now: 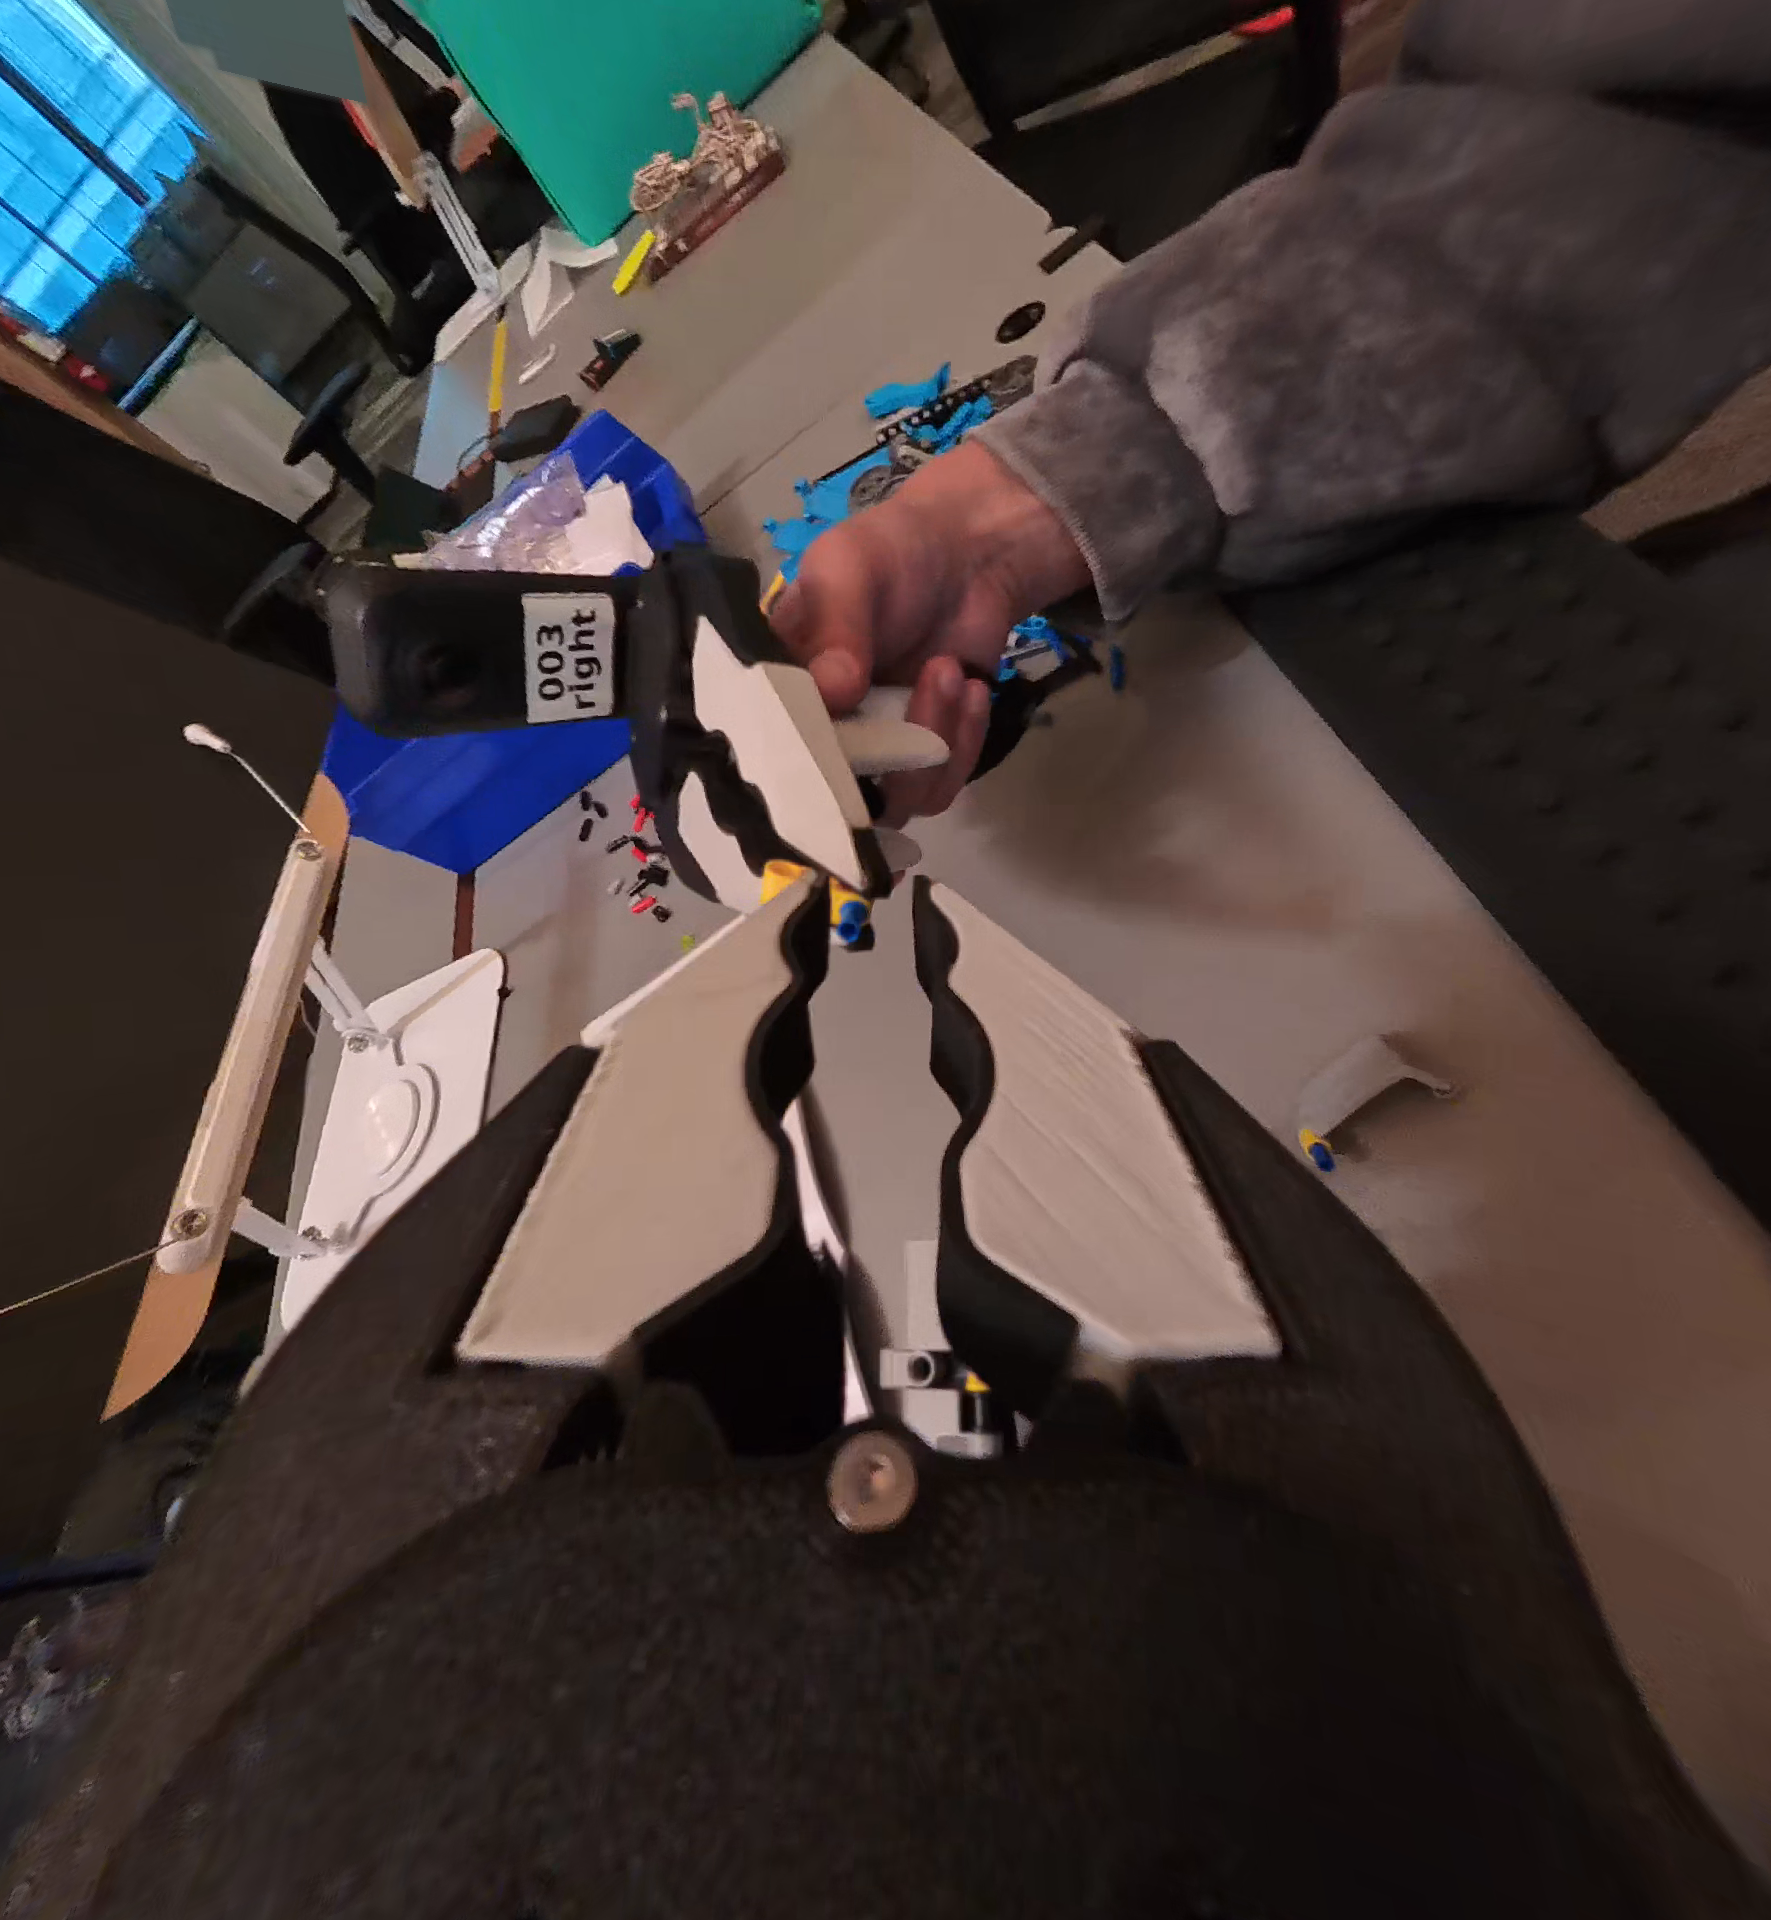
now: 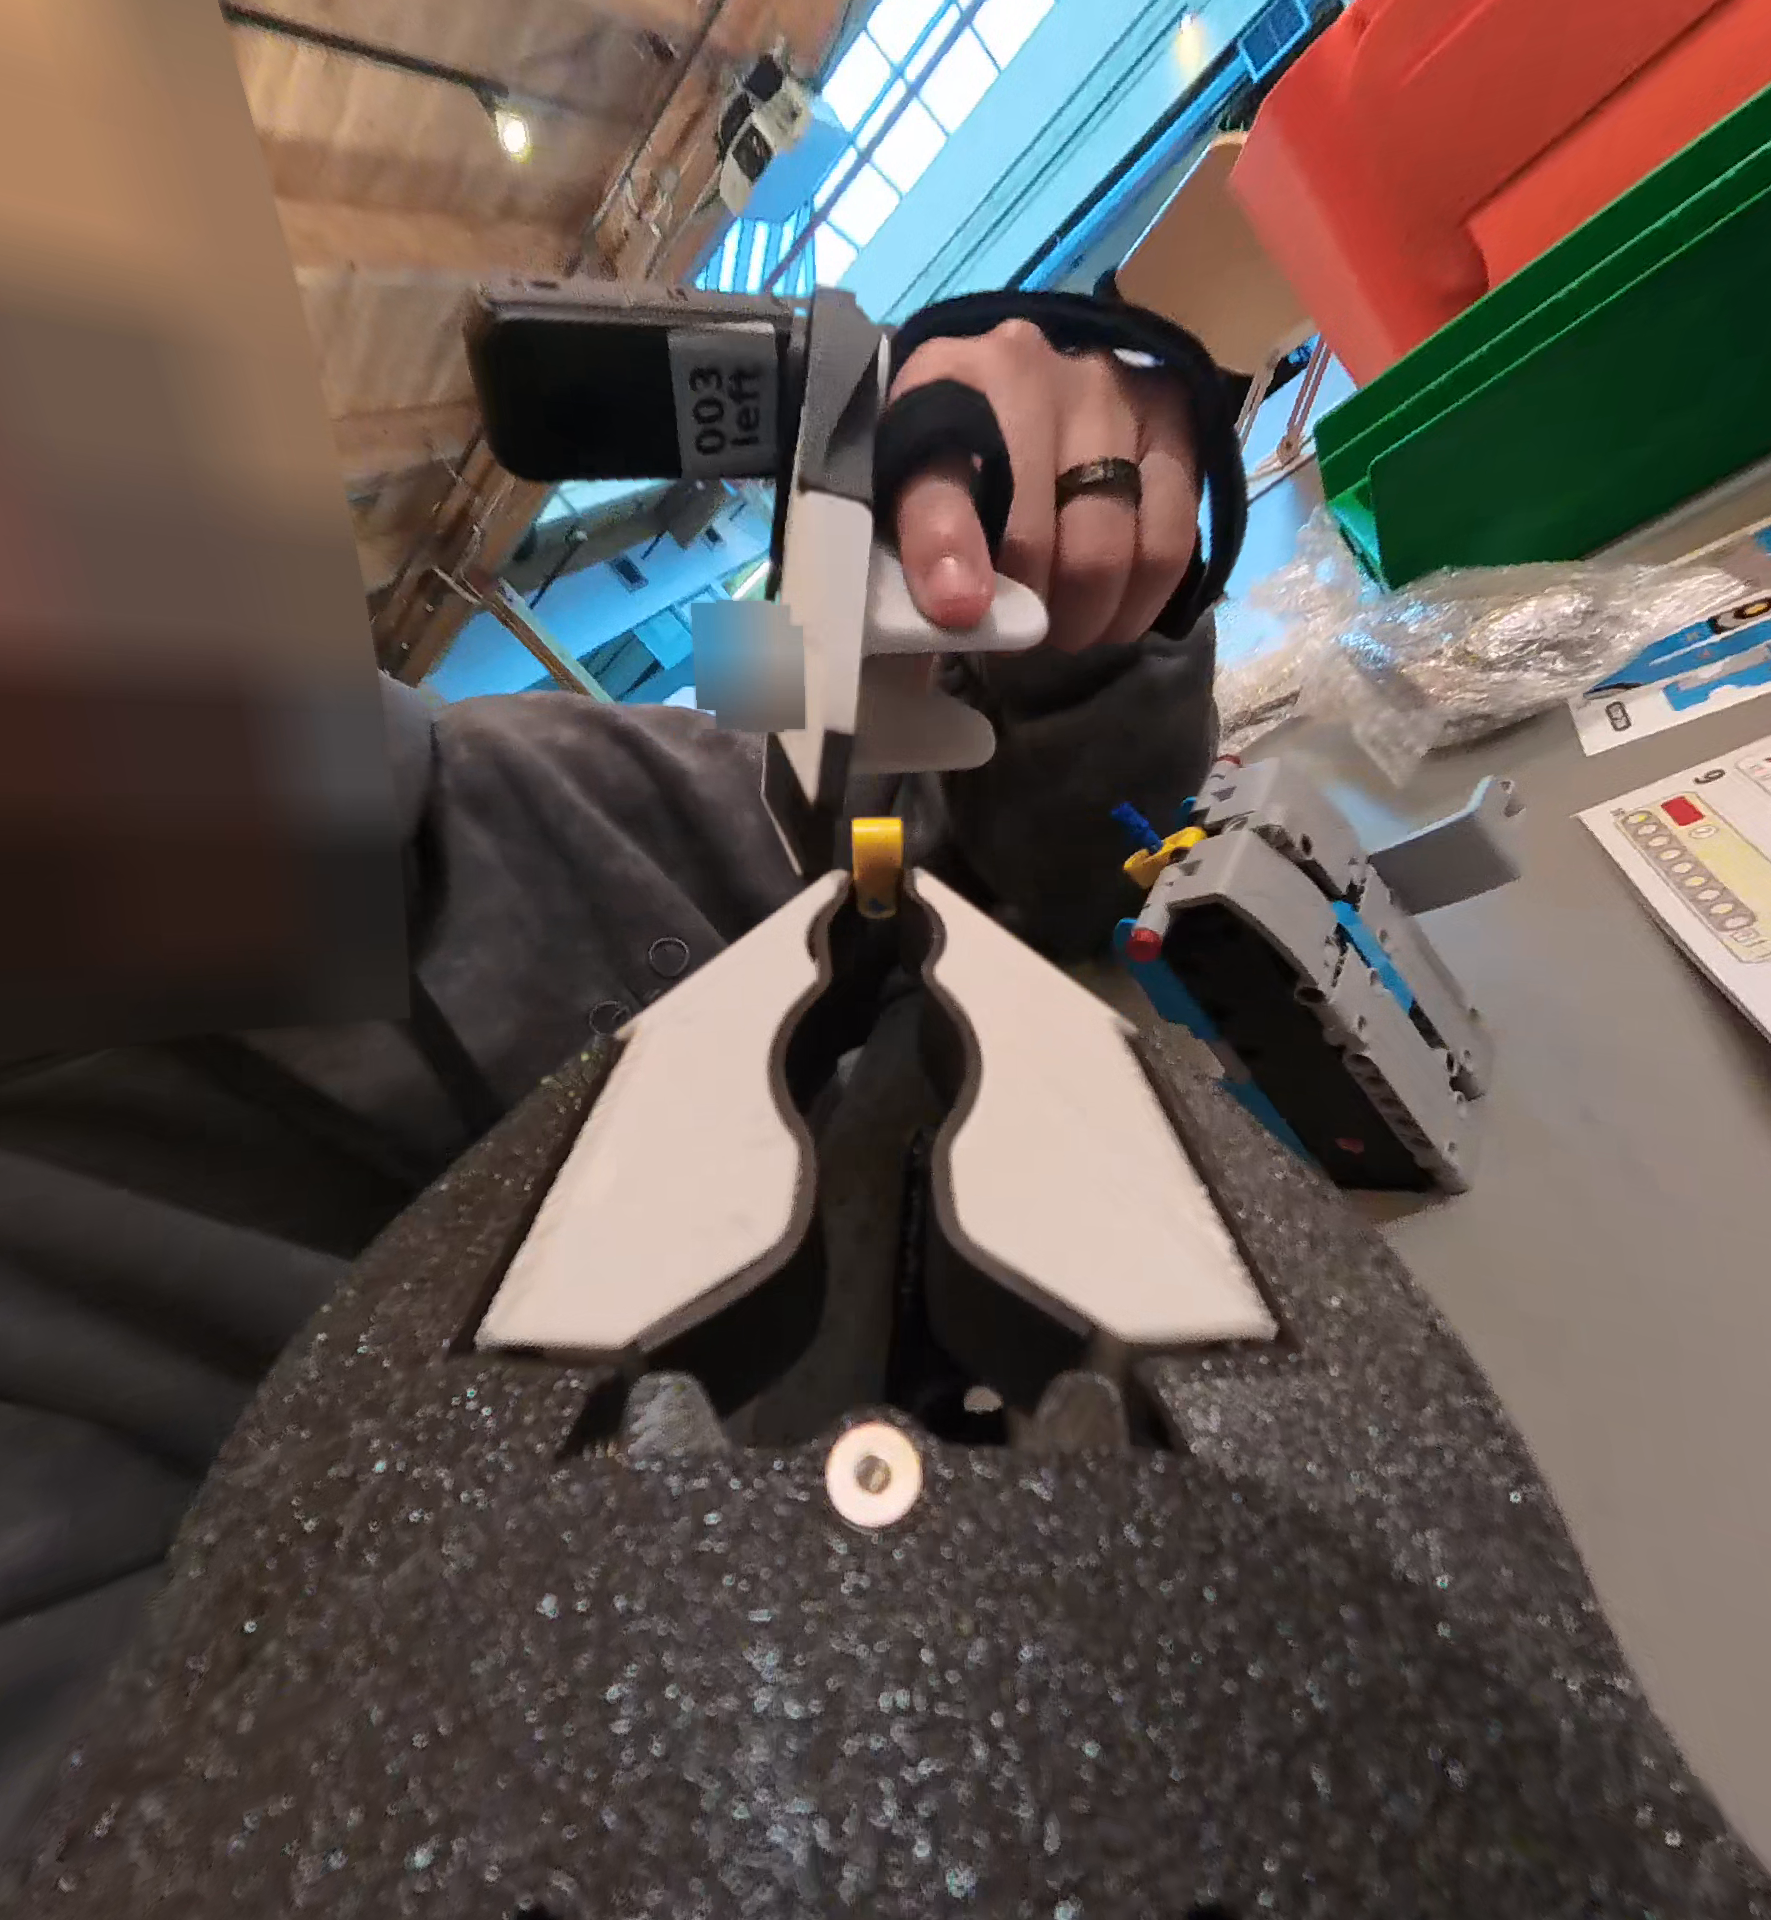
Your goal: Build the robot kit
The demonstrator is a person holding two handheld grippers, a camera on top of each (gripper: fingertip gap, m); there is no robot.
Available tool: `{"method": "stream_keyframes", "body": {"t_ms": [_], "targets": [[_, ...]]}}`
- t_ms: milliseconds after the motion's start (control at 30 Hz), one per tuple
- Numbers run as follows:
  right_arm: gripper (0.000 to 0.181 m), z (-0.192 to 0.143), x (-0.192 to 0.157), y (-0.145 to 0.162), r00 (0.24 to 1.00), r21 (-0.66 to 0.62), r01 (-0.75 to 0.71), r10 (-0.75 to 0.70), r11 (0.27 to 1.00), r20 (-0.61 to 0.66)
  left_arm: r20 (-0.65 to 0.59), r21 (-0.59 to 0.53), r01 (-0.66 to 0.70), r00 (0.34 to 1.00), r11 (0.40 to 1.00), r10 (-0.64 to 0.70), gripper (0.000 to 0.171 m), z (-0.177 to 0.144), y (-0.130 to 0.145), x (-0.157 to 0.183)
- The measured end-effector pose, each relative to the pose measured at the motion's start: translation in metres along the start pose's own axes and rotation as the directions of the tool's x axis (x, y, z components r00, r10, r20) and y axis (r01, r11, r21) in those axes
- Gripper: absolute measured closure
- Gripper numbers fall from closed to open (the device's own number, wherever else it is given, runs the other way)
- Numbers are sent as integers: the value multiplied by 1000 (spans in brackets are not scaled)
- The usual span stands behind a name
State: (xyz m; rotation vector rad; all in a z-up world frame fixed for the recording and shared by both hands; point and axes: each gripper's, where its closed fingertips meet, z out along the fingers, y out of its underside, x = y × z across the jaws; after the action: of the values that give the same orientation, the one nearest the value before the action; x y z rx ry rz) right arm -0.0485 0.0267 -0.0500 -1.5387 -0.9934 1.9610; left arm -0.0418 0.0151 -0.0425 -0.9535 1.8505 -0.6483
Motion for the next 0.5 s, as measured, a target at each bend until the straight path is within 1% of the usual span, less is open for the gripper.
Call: {"method": "stream_keyframes", "body": {"t_ms": [67, 133, 167, 200, 400, 500], "targets": [[173, 3, -6, 1, 1000, -11, 12, -11, 1000, 28, 15, -30, -9, 1000, 1000, 10, 157, 2, 4, -2], [174, 5, -8, 2, 999, -18, 31, -31, 999, 31, -8, -16, -5, 1000, 1000, 5, 157, 1, 2, 2], [174, 5, -9, 3, 999, -26, 31, -30, 999, 31, -17, 4, -4, 1000, 1000, 4, 162, 1, -1, 4], [174, 6, -9, 4, 999, -28, 29, -28, 999, 35, -24, 18, -12, 1000, 1000, 12, 171, 1, -3, 6], [174, 3, -7, -1, 999, -3, 16, -16, 1000, 31, 21, 6, -55, 998, 998, 54, 171, 3, -2, 0], [173, 1, -1, -7, 999, 35, 31, -30, 999, -10, 52, -7, -33, 998, 999, 33, 171, 2, 2, -8]]}}
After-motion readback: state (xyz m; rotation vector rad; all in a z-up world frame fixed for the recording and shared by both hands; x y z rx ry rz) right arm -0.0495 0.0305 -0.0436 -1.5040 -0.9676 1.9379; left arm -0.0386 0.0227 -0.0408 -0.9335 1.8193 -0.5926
